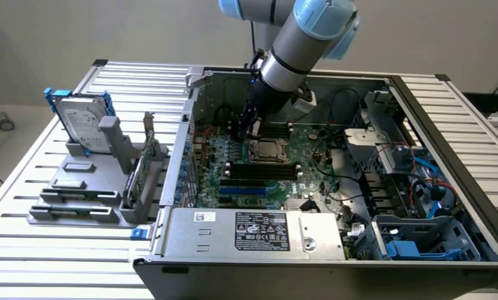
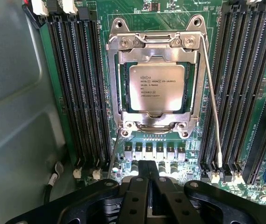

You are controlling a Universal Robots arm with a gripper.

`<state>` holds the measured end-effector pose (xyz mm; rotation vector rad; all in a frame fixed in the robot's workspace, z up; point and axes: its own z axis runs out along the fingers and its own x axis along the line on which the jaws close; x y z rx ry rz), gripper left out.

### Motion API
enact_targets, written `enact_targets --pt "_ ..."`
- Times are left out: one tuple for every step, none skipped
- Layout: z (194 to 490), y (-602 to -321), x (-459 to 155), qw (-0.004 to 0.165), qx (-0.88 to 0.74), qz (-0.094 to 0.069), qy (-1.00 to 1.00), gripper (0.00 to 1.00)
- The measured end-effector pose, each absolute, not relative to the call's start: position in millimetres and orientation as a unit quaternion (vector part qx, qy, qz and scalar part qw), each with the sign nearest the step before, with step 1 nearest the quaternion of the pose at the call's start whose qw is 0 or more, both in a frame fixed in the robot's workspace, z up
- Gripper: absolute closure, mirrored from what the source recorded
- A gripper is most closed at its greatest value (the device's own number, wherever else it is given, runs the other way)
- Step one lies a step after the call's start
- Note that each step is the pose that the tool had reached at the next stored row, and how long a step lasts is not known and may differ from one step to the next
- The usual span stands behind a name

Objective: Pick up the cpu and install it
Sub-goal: 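Install the first cpu locking lever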

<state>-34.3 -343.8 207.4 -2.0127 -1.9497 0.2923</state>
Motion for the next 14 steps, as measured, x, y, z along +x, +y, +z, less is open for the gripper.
enact_targets --pt "207 -344 -35 0.161 -0.705 0.102 -0.683 0.89" --pt "207 -344 -36 0.161 -0.705 0.102 -0.683 0.89" --pt "208 -344 -39 0.161 -0.705 0.102 -0.683 0.89" --pt "208 -344 -41 0.161 -0.706 0.101 -0.682 0.89" --pt "210 -344 -43 0.162 -0.707 0.101 -0.682 0.89" --pt "211 -344 -45 0.162 -0.707 0.101 -0.681 0.89" --pt "213 -344 -46 0.162 -0.708 0.101 -0.68 0.89" --pt "215 -344 -48 0.162 -0.709 0.1 -0.679 0.89" --pt "217 -344 -48 0.162 -0.71 0.1 -0.678 0.89" --pt "219 -344 -49 0.163 -0.711 0.099 -0.677 0.89" --pt "221 -344 -50 0.163 -0.712 0.099 -0.676 0.89" --pt "223 -344 -51 0.163 -0.713 0.099 -0.674 0.89" --pt "224 -344 -52 0.163 -0.715 0.098 -0.673 0.89" --pt "225 -344 -52 0.163 -0.717 0.098 -0.671 0.89"
